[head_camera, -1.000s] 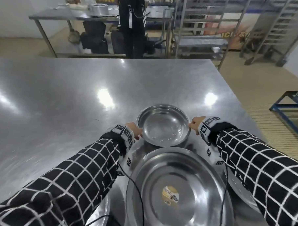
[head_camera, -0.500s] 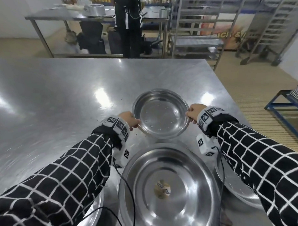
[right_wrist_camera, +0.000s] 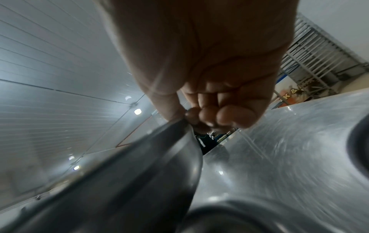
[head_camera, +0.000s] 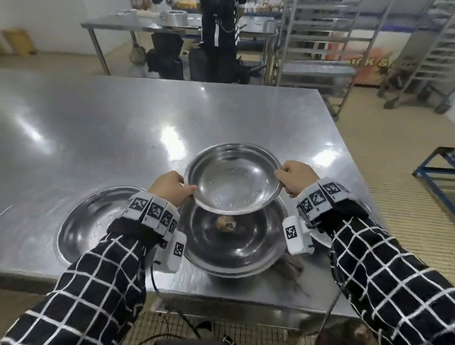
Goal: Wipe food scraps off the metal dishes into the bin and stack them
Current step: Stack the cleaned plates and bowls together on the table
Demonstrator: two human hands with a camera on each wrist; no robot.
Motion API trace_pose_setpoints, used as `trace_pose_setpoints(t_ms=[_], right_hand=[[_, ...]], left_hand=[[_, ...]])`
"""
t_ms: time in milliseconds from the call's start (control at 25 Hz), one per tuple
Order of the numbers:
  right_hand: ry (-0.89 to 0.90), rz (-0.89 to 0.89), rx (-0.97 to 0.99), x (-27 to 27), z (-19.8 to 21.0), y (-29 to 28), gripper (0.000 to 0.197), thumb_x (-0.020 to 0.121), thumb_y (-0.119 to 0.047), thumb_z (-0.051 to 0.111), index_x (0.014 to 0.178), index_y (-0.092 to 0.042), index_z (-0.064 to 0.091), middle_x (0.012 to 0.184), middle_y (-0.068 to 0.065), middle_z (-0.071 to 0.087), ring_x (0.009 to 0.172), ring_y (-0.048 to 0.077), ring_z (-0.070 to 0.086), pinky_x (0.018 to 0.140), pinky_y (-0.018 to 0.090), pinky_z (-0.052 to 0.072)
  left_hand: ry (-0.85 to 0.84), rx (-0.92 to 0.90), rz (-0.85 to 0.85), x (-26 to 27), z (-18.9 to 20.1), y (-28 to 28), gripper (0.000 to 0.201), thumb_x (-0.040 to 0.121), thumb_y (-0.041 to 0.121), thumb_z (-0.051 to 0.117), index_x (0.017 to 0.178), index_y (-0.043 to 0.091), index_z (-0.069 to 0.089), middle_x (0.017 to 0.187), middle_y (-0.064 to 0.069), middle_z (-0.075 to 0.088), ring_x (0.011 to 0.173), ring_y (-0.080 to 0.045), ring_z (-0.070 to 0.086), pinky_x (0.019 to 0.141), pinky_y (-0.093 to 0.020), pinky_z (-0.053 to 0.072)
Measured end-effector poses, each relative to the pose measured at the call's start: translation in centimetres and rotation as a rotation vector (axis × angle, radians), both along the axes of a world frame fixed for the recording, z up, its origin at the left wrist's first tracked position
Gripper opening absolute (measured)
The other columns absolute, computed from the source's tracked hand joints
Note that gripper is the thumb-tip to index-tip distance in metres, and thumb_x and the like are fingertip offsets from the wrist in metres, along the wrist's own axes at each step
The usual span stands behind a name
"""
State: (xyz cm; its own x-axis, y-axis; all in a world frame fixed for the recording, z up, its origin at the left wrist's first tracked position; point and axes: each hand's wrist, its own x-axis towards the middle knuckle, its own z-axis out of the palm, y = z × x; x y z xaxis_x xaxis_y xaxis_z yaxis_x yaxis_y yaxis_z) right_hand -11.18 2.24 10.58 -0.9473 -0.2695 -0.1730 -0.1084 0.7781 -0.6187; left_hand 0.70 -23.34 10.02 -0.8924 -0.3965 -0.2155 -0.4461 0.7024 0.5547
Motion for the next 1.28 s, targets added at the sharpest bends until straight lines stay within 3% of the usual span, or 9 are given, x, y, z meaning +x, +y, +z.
trace_pose_setpoints(t_ms=[160,280,440,680,840,1000,1120,1200,1280], right_hand=[[-0.013,0.134,0.173,4.1,-1.9,1.2,0.027,0.099,-0.027,0.045,0.093,-0.004,0.058,0.082,0.009,0.057,0.066,0.019,0.052,0.061,0.027,0.046],[-0.002,0.215,0.288,6.2,-3.1,1.8,0.029,0.099,-0.03,0.043,0.092,-0.007,0.059,0.084,0.008,0.064,0.077,0.024,0.065,0.076,0.038,0.056],[0.099,0.224,0.408,7.4,-3.9,2.3,0.026,0.095,-0.038,0.045,0.083,-0.017,0.056,0.081,0.004,0.064,0.073,0.021,0.064,0.075,0.04,0.056],[0.189,0.228,0.408,8.2,-2.2,1.3,0.032,0.097,-0.039,0.042,0.079,-0.015,0.053,0.083,0.005,0.063,0.078,0.023,0.062,0.075,0.037,0.054],[0.158,0.307,0.195,8.4,0.3,-3.6,0.023,0.095,-0.033,0.047,0.09,-0.013,0.059,0.079,0.001,0.059,0.08,0.021,0.06,0.079,0.036,0.052],[0.181,0.397,0.203,10.0,1.8,-11.5,0.019,0.095,-0.028,0.045,0.096,-0.016,0.059,0.075,-0.003,0.053,0.069,0.016,0.05,0.057,0.025,0.038],[0.083,0.44,0.21,10.9,1.2,-16.8,0.024,0.093,-0.025,0.046,0.099,-0.008,0.062,0.093,0.007,0.063,0.081,0.022,0.057,0.065,0.026,0.042],[0.015,0.469,0.242,11.4,0.0,-19.7,0.017,0.091,-0.028,0.049,0.093,-0.013,0.058,0.107,0.012,0.064,0.082,0.023,0.053,0.07,0.028,0.042],[0.004,0.49,0.283,12.0,-0.6,-21.4,0.013,0.092,-0.032,0.051,0.096,-0.019,0.047,0.123,0.013,0.059,0.088,0.018,0.042,0.075,0.03,0.038]], left_hand=[[-0.028,-0.117,0.054,4.5,-1.5,2.4,0.02,0.09,0.03,0.061,0.089,0.011,0.055,0.073,0.003,0.054,0.065,-0.008,0.049,0.051,-0.02,0.03],[-0.074,-0.191,0.082,6.5,-2.7,3.3,0.021,0.093,0.029,0.057,0.098,0.009,0.056,0.075,0.001,0.055,0.066,-0.012,0.052,0.055,-0.024,0.035],[-0.121,-0.252,0.061,7.2,-2.7,4.4,0.018,0.09,0.025,0.058,0.099,0.012,0.049,0.072,0.004,0.047,0.069,-0.015,0.051,0.06,-0.025,0.037],[-0.114,-0.286,0.053,8.4,-2.8,3.4,0.023,0.09,0.033,0.054,0.099,0.012,0.058,0.084,0.0,0.061,0.077,-0.017,0.057,0.067,-0.028,0.04],[-0.1,-0.244,0.191,11.3,-2.7,-0.6,0.022,0.092,0.033,0.053,0.095,0.013,0.062,0.094,-0.003,0.065,0.086,-0.021,0.06,0.073,-0.03,0.044],[-0.166,-0.247,0.331,15.8,-2.2,-7.0,0.021,0.093,0.03,0.051,0.088,0.015,0.063,0.091,-0.004,0.066,0.08,-0.02,0.056,0.067,-0.028,0.038],[-0.225,-0.172,0.438,18.6,-2.5,-11.3,0.024,0.09,0.037,0.053,0.087,0.014,0.061,0.085,-0.006,0.065,0.079,-0.023,0.059,0.067,-0.029,0.042],[-0.267,-0.12,0.486,20.0,-3.6,-13.3,0.032,0.09,0.04,0.052,0.083,0.009,0.06,0.072,-0.005,0.061,0.069,-0.021,0.056,0.062,-0.029,0.041],[-0.305,-0.062,0.494,20.2,-4.9,-14.6,0.039,0.093,0.041,0.048,0.087,0.005,0.063,0.079,-0.006,0.064,0.073,-0.022,0.059,0.066,-0.029,0.044]])
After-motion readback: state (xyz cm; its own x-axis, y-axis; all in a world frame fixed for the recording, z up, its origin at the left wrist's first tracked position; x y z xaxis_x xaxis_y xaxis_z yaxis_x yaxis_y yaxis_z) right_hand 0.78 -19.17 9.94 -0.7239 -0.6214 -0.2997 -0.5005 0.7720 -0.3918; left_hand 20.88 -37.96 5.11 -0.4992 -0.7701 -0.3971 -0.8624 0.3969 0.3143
